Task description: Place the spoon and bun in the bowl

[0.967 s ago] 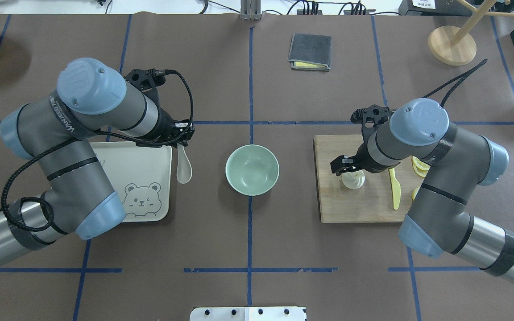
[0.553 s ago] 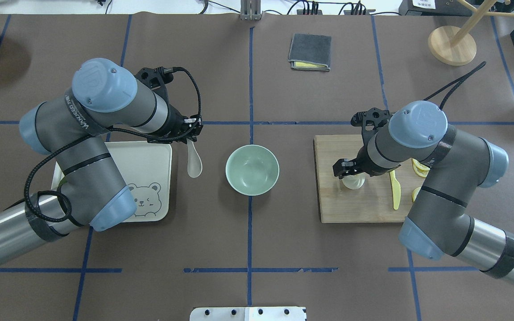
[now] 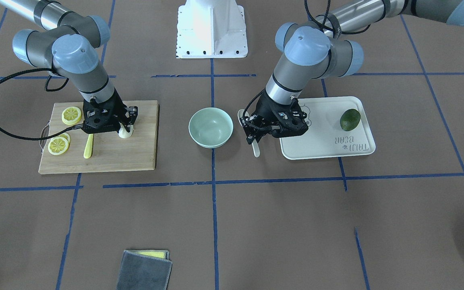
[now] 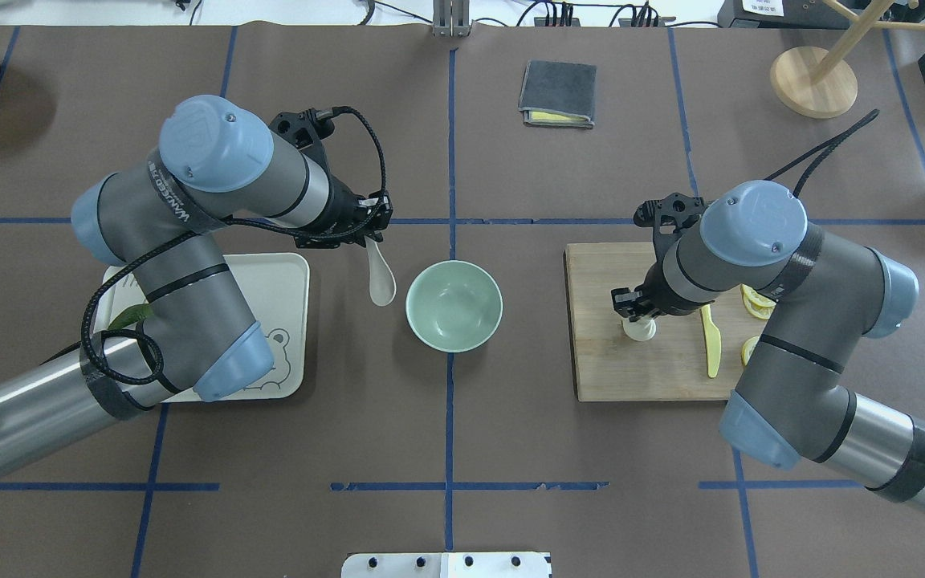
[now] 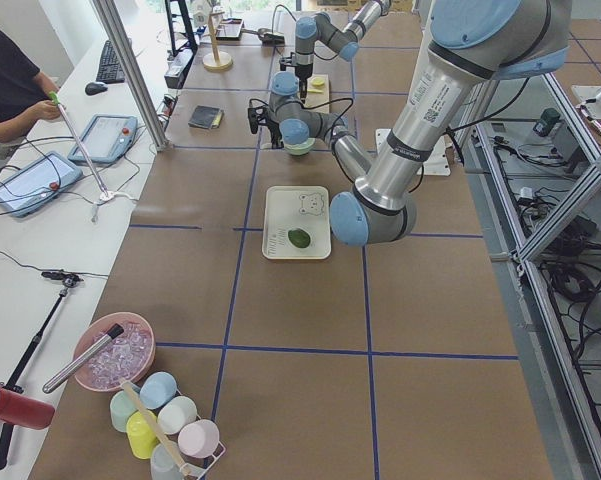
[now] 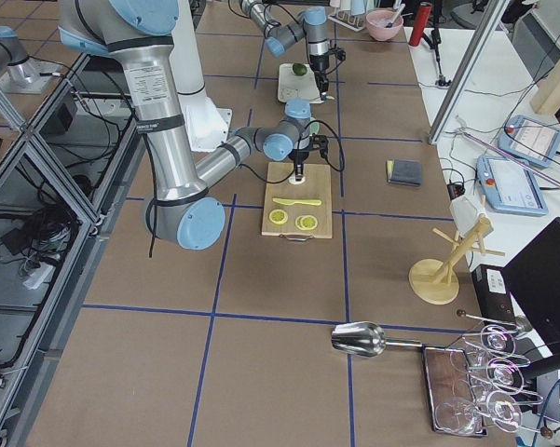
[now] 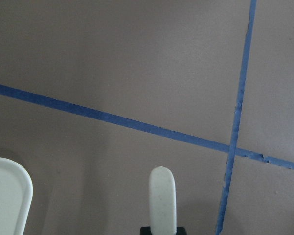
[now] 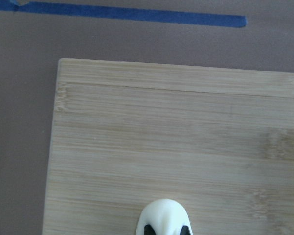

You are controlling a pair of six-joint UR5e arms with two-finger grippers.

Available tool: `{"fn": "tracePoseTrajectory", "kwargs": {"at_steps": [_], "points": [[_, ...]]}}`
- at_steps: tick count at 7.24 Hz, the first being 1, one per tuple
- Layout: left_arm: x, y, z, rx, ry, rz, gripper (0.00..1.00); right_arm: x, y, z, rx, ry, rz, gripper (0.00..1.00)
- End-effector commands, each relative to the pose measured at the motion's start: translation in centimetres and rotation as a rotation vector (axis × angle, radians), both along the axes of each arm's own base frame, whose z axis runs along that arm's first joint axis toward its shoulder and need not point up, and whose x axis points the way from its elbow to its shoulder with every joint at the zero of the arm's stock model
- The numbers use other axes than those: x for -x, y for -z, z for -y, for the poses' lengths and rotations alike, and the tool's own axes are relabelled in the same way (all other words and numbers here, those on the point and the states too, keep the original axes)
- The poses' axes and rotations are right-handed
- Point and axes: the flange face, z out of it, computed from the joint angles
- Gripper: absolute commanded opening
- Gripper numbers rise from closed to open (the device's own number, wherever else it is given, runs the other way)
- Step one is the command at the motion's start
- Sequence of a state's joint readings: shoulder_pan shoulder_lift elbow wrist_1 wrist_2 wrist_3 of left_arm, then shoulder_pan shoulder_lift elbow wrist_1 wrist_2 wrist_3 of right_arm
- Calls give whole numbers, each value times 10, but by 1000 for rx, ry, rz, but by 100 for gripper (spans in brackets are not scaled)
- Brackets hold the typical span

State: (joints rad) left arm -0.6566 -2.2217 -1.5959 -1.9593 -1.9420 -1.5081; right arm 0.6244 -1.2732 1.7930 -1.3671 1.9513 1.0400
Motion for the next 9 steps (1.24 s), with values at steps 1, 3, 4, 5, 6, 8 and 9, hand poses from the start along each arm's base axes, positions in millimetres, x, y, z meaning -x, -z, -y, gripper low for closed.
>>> {"fn": "tracePoseTrajectory", "kwargs": {"at_steps": [1, 3, 4, 5, 6, 8, 9], "points": [[-27, 19, 8, 32, 17, -54, 0, -7, 15, -4, -2, -2, 3, 0], [-42, 21, -4, 30, 0, -93, 0, -20, 47, -15, 16, 6, -14, 0], [-42, 24, -5, 18, -3, -110, 0, -24, 49, -13, 16, -1, -12, 0], [-51, 22, -15, 16, -22, -112, 0, -25, 49, -11, 16, -5, -12, 0], [-53, 25, -19, 14, -28, -117, 2, -28, 51, -8, 14, -11, -9, 0], [-51, 24, -21, -6, -30, -134, 100, -26, 59, -5, 6, -14, 0, 0], [-48, 27, -21, -9, -29, -138, 100, -23, 65, -5, 0, -12, 7, 0]]}}
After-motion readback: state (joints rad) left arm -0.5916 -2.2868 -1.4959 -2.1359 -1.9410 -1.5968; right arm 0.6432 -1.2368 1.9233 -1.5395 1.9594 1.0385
